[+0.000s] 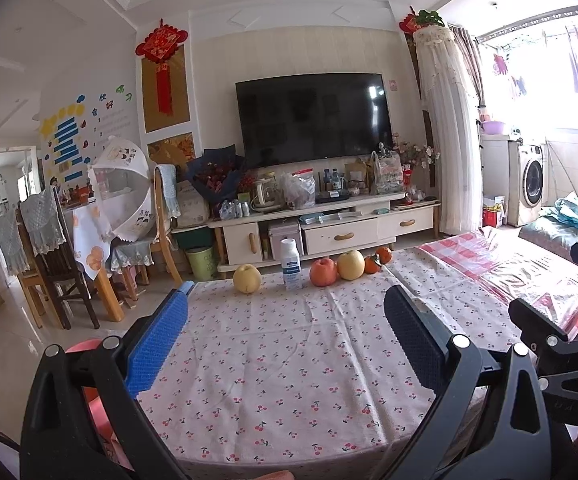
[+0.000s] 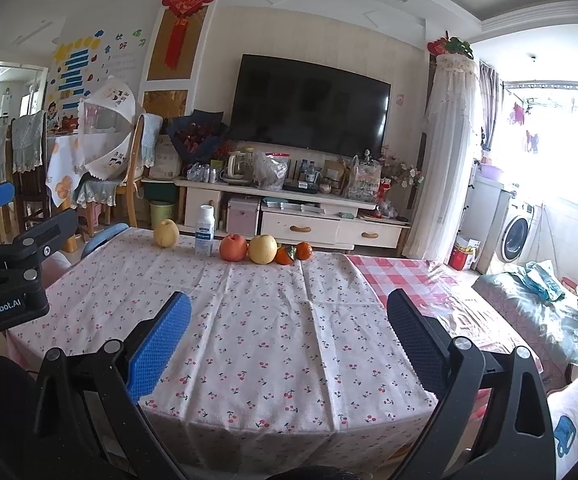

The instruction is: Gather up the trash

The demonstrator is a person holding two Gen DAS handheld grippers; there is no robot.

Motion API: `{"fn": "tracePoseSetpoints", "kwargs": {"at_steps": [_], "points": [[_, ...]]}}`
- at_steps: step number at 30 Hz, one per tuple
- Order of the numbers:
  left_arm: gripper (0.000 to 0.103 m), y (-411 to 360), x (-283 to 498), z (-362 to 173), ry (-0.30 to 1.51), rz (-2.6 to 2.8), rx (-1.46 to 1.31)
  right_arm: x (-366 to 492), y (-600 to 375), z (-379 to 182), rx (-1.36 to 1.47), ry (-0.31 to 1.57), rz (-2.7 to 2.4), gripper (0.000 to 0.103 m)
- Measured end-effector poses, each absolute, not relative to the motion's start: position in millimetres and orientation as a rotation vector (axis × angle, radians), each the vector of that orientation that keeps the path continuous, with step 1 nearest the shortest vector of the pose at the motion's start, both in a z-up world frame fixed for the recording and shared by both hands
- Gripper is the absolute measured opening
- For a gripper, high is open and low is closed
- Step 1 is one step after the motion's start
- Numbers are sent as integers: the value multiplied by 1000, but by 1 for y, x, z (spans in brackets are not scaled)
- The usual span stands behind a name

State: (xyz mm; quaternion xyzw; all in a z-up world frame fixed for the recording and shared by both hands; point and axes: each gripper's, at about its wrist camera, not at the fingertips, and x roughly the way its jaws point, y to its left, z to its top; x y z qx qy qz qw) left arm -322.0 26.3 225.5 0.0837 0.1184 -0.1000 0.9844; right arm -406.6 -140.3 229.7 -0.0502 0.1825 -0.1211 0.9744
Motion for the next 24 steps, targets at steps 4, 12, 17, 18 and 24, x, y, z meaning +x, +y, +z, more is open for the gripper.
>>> {"fn": "tracePoseSetpoints", "kwargs": {"at_steps": [4, 12, 17, 18, 24], "points": [[99, 26, -320, 223, 241, -199, 171, -403, -140, 226, -99, 375, -238, 97], [99, 25, -306, 211, 264, -197, 174, -390, -143, 212, -97, 406, -223, 97], [99, 21, -293, 201, 290, -193, 182, -380, -144, 203, -96, 427, -212, 97], [99, 21, -290, 197, 297, -191, 183, -377, -144, 200, -94, 435, -210, 97], [99, 16, -268, 180, 339, -186, 202, -357, -149, 183, -86, 479, -197, 97]]}}
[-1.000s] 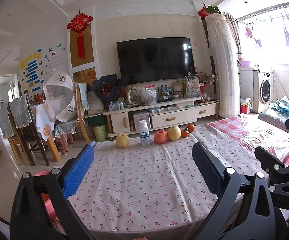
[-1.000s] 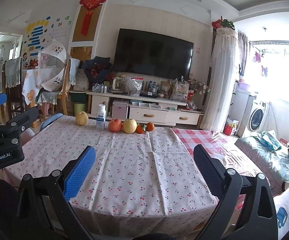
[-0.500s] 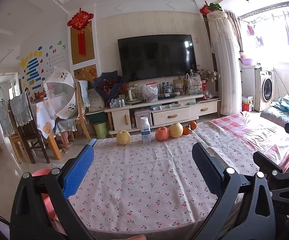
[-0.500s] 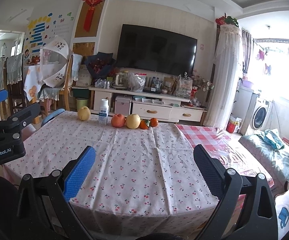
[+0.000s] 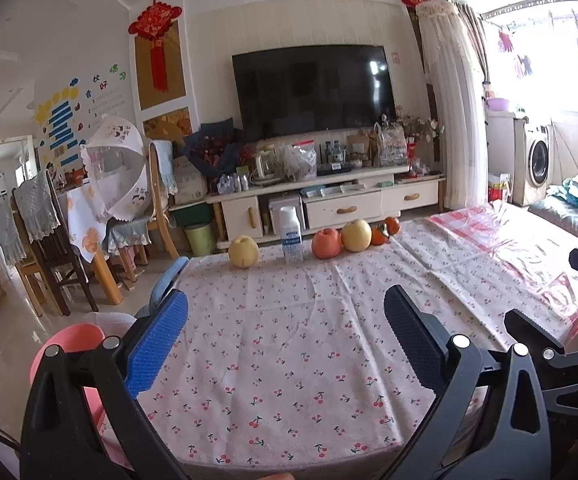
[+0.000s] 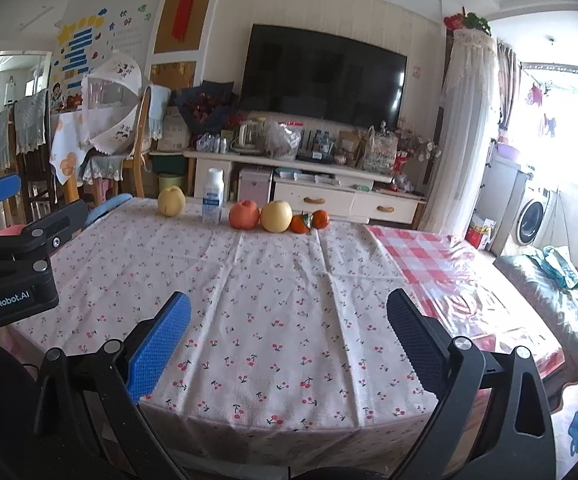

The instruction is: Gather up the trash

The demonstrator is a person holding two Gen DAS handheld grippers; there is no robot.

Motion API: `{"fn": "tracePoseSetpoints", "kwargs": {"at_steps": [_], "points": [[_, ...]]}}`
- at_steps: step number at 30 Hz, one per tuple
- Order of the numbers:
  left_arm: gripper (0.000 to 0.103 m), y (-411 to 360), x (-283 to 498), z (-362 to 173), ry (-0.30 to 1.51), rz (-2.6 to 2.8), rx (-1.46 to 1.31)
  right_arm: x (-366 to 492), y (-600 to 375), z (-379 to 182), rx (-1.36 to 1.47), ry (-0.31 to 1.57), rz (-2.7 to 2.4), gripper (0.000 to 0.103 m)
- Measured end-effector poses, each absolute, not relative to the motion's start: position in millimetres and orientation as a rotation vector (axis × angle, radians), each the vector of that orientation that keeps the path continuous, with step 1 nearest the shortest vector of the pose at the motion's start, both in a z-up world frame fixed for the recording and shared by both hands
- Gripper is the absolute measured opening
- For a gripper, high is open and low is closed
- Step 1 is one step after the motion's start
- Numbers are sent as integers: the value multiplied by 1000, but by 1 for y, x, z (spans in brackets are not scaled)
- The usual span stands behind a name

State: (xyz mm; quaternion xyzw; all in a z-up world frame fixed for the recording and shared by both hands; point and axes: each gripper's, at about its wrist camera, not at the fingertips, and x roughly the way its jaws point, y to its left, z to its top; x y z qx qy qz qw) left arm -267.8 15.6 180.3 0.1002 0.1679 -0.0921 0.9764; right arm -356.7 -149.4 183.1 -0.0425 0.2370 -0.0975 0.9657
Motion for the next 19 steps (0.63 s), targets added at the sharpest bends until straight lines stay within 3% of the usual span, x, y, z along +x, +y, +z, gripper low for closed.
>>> {"fn": "tracePoseSetpoints", "kwargs": {"at_steps": [8, 19], "points": [[99, 8, -227, 145, 435, -178, 205, -312, -154, 152, -49, 576, -150, 97], [99, 7, -101, 66, 755, -102, 104, -189, -181, 93, 83, 786, -122, 97]]}}
